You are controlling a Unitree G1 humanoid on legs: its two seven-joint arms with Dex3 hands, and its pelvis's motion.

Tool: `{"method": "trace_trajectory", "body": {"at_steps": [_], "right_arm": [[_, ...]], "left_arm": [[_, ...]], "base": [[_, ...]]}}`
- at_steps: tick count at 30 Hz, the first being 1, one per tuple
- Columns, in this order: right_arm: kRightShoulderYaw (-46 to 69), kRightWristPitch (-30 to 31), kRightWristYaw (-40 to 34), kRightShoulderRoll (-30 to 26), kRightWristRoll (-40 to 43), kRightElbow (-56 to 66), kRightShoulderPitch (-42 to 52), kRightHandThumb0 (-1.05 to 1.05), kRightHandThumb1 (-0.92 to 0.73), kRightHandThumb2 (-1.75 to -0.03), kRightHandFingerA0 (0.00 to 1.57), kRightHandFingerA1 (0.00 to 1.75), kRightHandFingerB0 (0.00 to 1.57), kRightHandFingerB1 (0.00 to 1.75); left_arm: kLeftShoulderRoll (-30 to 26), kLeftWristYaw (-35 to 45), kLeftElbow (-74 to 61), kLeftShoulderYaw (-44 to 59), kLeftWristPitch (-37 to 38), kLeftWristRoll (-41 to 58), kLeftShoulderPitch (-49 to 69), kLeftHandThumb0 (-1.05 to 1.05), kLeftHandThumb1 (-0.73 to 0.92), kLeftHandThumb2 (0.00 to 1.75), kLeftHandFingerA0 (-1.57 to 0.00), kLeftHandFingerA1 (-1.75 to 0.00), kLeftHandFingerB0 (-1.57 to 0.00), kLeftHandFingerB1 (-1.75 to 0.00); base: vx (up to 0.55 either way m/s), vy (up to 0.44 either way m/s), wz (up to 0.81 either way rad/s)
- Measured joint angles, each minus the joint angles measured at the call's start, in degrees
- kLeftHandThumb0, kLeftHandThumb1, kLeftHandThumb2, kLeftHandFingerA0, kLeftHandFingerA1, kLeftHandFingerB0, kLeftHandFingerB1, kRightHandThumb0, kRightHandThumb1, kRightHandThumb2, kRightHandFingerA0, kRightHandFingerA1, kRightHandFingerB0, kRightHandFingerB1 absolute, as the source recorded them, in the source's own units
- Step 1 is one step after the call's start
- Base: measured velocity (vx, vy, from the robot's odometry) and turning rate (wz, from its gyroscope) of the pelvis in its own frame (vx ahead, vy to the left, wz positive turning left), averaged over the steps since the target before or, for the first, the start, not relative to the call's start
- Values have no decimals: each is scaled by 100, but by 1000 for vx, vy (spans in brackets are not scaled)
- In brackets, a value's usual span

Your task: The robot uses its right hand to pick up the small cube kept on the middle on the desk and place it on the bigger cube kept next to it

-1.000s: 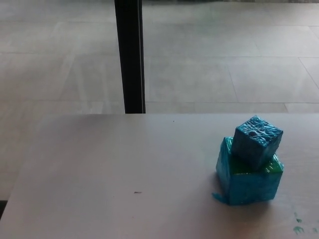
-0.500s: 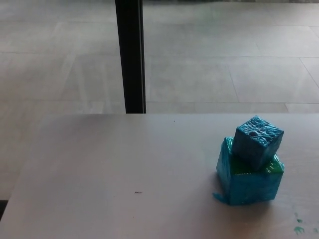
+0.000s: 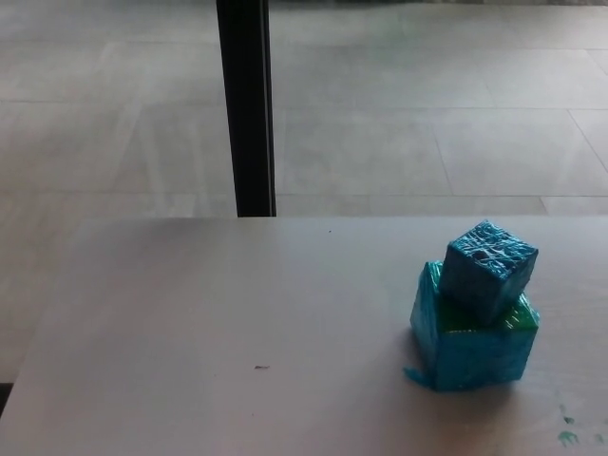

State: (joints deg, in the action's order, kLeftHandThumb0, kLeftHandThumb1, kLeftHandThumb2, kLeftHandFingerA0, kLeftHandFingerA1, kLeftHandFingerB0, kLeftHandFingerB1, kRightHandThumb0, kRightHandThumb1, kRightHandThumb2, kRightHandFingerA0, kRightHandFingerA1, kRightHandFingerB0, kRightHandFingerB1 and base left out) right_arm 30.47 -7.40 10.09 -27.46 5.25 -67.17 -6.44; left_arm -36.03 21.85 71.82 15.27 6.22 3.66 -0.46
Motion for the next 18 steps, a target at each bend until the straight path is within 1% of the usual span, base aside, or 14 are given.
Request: {"method": "trace_trajectory", "body": {"at_steps": [1,2,3,4,5,8,9,11,12,13,14,16,17,18], "right_arm": [[-19,-1,6,-2,10,-7,0,-68,-80,-64,78,75,50,53],[-32,-1,18,-3,22,-11,0,-67,-80,-64,80,75,51,53],[-39,-2,29,-3,34,-12,0,-67,-80,-64,80,74,54,53],[-50,-2,40,-4,49,-13,0,-67,-80,-64,82,75,55,53],[-58,-1,45,-4,65,-12,-1,-68,-80,-64,80,75,55,53],[-84,-1,58,-8,95,-11,-2,-68,-80,-64,80,75,56,52],[-94,-1,65,-9,107,-10,-1,-68,-80,-65,81,75,57,53],[-107,-1,77,-10,132,2,0,-68,-80,-64,80,73,57,52],[-113,-1,77,-10,140,5,0,-68,-79,-64,85,76,58,52],[-121,-1,78,-10,150,8,0,-69,-80,-63,85,76,58,54],[-130,0,76,-11,159,14,1,-69,-80,-64,85,77,57,54],[-145,0,79,-11,178,29,6,-69,-80,-63,84,77,58,54],[-154,0,81,-11,187,30,6,-68,-79,-64,87,78,59,55],[-156,0,81,-11,189,30,6,-68,-79,-64,87,78,59,55]], "left_arm": [[6,1,5,27,-1,7,-4,-72,64,60,-44,-61,-55,-51],[9,2,6,48,-1,14,-5,-73,52,97,-47,-67,-51,-60],[10,4,6,68,-5,21,-7,-72,67,61,-47,-60,-52,-46],[11,3,6,94,-19,30,-11,-71,55,101,-47,-66,-45,-56],[10,1,2,84,-25,25,-11,-72,66,60,-54,-65,-62,-57],[11,3,-26,89,-32,26,1,-71,65,60,-61,-67,-64,-56],[11,3,-41,103,-34,31,5,-71,66,60,-59,-64,-64,-53],[11,3,-35,110,-34,32,3,-72,66,60,-48,-57,-58,-47],[12,2,-26,110,-34,32,0,-72,62,59,-49,-62,-60,-52],[14,2,-13,113,-34,33,-3,-72,54,99,-43,-64,-49,-58],[19,2,-2,132,-35,40,-7,-72,67,61,-40,-59,-49,-45],[21,2,6,124,-34,41,-10,-72,69,60,-44,-60,-50,-45],[21,2,0,111,-33,38,-4,-73,68,61,-46,-64,-54,-51],[21,2,-3,107,-33,38,-2,-73,68,61,-46,-64,-54,-51]], "base": [[0,0,0],[0,0,0],[0,0,0],[0,0,0],[0,0,0],[0,0,0],[0,0,0],[0,0,0],[0,0,0],[0,0,0],[0,0,0],[0,0,0],[0,0,0],[0,0,0]]}}
